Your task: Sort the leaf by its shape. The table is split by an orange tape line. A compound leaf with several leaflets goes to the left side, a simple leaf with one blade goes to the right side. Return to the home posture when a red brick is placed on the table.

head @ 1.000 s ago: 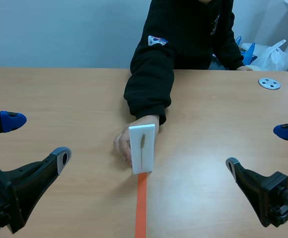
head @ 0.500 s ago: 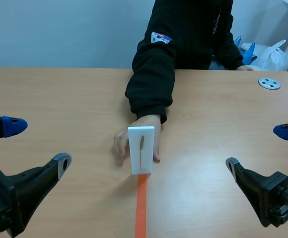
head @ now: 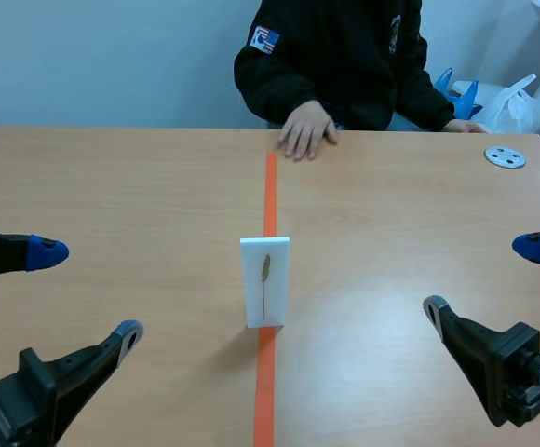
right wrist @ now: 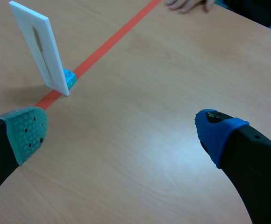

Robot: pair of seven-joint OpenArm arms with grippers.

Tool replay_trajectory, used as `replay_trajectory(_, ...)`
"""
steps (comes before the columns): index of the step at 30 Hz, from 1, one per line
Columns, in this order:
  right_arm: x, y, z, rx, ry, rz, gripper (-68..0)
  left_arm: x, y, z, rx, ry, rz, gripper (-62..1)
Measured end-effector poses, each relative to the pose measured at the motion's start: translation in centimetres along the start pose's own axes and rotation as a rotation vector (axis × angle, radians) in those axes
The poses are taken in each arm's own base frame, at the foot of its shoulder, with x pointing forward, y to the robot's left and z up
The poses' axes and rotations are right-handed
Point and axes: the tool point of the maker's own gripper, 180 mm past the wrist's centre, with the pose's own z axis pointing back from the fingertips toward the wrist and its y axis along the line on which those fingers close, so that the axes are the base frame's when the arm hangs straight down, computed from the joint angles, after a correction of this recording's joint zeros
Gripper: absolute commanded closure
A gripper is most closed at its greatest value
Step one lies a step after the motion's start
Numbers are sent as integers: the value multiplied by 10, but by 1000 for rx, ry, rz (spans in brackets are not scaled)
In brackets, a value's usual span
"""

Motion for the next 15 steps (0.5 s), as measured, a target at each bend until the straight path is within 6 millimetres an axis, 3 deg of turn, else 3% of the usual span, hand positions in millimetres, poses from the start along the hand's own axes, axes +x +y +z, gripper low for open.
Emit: replay_trajectory(15, 2, 0, 0, 0, -10, 0, -679, -39, 24, -37, 5, 17, 48, -623)
